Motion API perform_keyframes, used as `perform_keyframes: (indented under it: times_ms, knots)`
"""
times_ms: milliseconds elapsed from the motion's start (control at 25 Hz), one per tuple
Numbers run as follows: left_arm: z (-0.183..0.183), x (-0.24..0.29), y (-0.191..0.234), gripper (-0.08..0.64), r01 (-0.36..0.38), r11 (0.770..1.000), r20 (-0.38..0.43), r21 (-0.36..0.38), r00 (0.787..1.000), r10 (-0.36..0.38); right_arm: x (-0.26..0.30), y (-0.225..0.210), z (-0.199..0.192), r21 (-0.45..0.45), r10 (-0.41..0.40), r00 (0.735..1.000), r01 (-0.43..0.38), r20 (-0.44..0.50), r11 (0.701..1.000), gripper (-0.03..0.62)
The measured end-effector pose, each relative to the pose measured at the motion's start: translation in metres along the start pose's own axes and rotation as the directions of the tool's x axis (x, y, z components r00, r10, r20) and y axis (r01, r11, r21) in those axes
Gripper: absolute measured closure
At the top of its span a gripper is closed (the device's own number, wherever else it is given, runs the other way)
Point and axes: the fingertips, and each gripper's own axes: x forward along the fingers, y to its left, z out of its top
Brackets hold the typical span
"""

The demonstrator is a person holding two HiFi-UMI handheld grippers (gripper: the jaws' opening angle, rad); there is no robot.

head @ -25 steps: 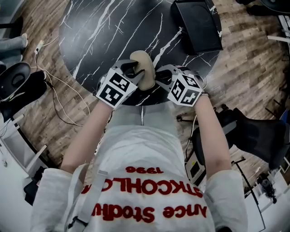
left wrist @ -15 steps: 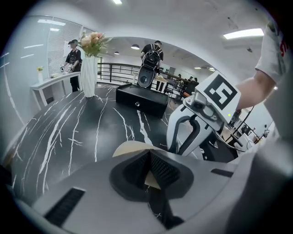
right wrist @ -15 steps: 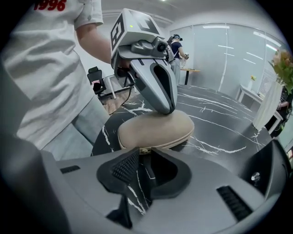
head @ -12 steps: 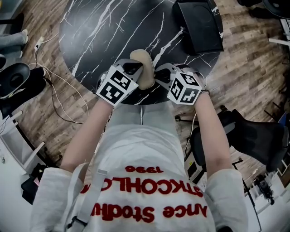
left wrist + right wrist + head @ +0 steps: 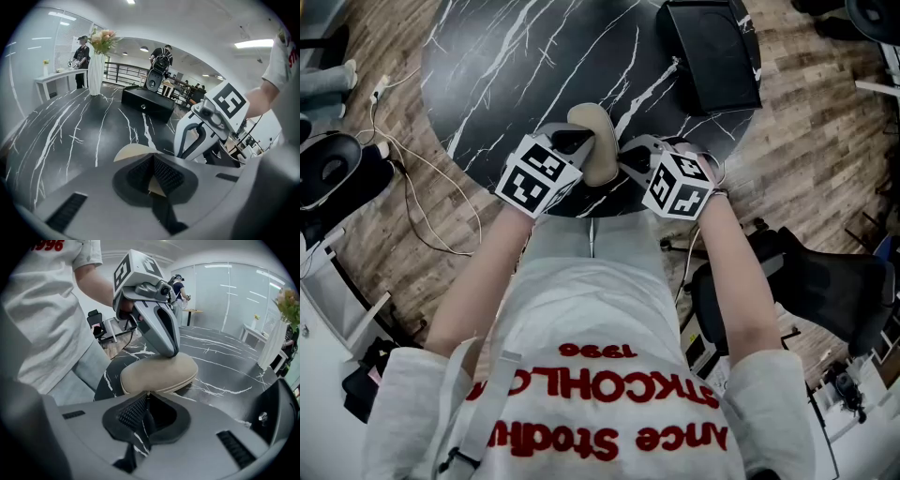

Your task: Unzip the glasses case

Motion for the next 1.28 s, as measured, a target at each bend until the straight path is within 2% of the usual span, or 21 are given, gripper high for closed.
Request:
perform_keyframes:
  times_ms: [200,440,640,1000,1160,1280]
  knots:
    - [0.0,-0.001,0.001,0.554,0.002,1.0,0.005,-0.019,1.0,-0.002,-0.002,0.004,0.0,0.043,0.004,1.0,-0.004,0.004,0.999,0.569]
    - [-0.001,-0.001,0.002,0.554,0.014,0.999,0.015,-0.03,1.0,-0.014,0.0,0.006,0.0,0.004,0.024,0.999,-0.023,-0.038,1.0,0.569]
    - [-0.001,-0.001,0.003,0.554,0.017,0.999,0.026,-0.04,1.0,-0.015,0.002,0.018,-0.001,0.031,0.055,0.997,-0.053,-0.048,0.998,0.571]
    - [-0.003,-0.002,0.004,0.554,0.017,0.998,0.036,-0.053,0.999,-0.015,0.01,0.038,0.004,0.144,-0.005,1.0,0.004,0.01,0.99,0.571]
    - [-0.003,-0.003,0.005,0.554,0.017,0.998,0.036,-0.056,0.999,-0.015,0.033,0.075,0.01,0.124,0.056,0.998,-0.056,0.001,0.991,0.578]
    - [-0.002,-0.002,0.004,0.554,0.031,0.998,0.044,-0.06,0.999,-0.028,0.048,0.1,0.02,0.19,0.038,0.999,-0.045,0.038,0.981,0.578]
